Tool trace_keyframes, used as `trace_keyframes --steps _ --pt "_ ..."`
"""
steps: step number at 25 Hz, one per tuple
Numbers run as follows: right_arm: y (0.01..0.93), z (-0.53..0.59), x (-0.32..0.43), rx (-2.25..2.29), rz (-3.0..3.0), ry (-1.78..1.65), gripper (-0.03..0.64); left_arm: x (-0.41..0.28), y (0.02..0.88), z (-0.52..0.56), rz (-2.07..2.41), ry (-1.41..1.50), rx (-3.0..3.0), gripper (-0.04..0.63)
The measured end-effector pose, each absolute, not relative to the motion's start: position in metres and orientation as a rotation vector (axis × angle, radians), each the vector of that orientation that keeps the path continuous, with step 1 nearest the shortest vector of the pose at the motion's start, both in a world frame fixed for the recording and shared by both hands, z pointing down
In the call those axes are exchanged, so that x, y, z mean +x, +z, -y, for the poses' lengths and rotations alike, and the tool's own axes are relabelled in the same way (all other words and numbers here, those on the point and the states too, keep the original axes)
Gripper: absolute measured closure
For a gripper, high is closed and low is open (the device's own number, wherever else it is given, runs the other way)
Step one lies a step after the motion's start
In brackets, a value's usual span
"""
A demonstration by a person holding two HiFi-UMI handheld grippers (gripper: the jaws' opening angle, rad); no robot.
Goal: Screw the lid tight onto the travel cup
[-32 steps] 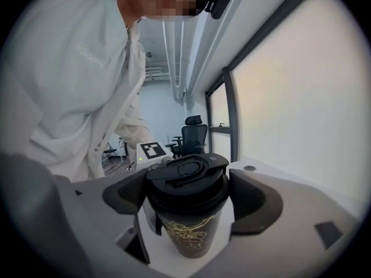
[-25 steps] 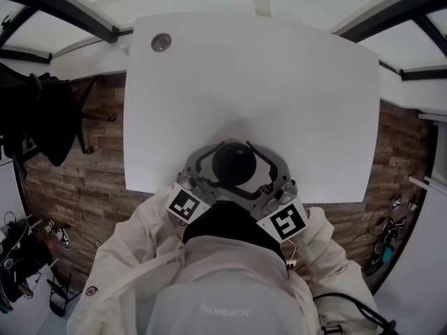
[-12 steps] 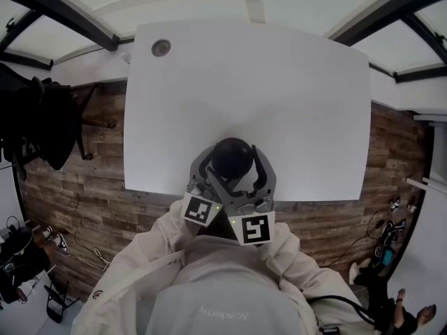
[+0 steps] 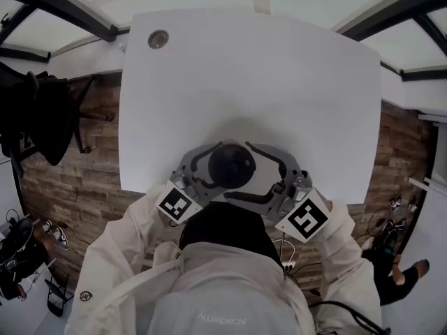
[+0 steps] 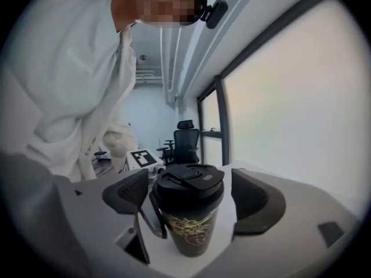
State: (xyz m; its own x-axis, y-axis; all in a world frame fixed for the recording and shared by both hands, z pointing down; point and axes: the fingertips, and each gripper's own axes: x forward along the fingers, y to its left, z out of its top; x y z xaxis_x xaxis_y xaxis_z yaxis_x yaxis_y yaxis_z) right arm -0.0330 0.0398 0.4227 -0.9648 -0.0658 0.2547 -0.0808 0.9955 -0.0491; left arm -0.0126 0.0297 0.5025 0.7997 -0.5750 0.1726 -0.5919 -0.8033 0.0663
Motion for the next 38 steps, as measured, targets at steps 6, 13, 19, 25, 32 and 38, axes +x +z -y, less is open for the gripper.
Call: trace_keyframes --steps 6,13,19,25,32,38 --pt "0.431 -0.04 -0.046 -0.185 2.82 -0.017 0.189 -0.013 0.509 -0.03 0.717 0.277 2.885 0.227" --pt "0.436 -0.041 -0.04 0.246 2.846 0.126 0.189 -0.015 0.508 -0.032 0.878 0.264 2.851 0.229" --pt "0.424 -0.035 -0.041 0.806 2.89 0.174 0.189 -0.016 0.509 -0.033 1.133 0.262 2.776 0.229" --pt "0.418 -0.032 -0.033 1.159 2.808 0.181 0.189 -0.011 0.505 -0.029 1.381 0.199 2.671 0.229" --pt "0.425 -0.036 -0.035 1.105 2.808 0.303 0.189 -0.012 0.502 -0.027 1.337 0.225 2.744 0.227" --pt "0.427 -0.038 -0.028 0.507 2.909 0.168 0.187 -0.015 0.508 -0.03 1.054 0.277 2.862 0.227"
